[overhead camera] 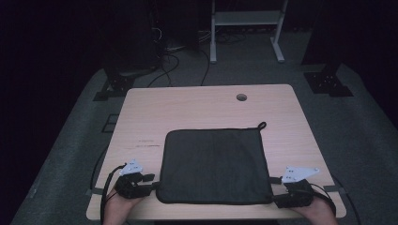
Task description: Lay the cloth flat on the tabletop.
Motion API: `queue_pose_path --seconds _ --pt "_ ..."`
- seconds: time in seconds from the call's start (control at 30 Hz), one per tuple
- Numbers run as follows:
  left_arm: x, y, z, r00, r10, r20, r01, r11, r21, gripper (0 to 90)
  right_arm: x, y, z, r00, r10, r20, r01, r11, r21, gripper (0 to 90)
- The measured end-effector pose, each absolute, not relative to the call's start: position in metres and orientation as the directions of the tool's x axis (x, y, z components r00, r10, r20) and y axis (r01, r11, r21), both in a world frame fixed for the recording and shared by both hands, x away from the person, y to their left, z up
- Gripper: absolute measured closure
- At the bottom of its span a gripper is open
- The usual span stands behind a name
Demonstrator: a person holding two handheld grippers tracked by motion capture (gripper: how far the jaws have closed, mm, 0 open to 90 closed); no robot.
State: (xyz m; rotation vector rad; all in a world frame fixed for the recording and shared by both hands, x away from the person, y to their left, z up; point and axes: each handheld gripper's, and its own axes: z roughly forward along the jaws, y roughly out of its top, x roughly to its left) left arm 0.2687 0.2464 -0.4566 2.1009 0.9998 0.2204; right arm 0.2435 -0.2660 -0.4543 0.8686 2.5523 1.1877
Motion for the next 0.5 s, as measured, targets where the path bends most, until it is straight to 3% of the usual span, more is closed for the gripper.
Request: queue_pose_path --seconds 0.27,0.5 --pt "0.275 0.244 -0.459 0.661 0.742 -0.116 0.552 -0.375 0.745 17.9 0.276 -0.289 -0.458 -0.653 0.754 0.073 0.53 0.385 0.756 14.2" --pt "0.283 0.243 -0.46 0.64 0.764 -0.082 0.535 -0.366 0.761 4.3 0.302 -0.305 -0.469 -0.551 0.832 0.06 0.575 0.327 0.75 8.0"
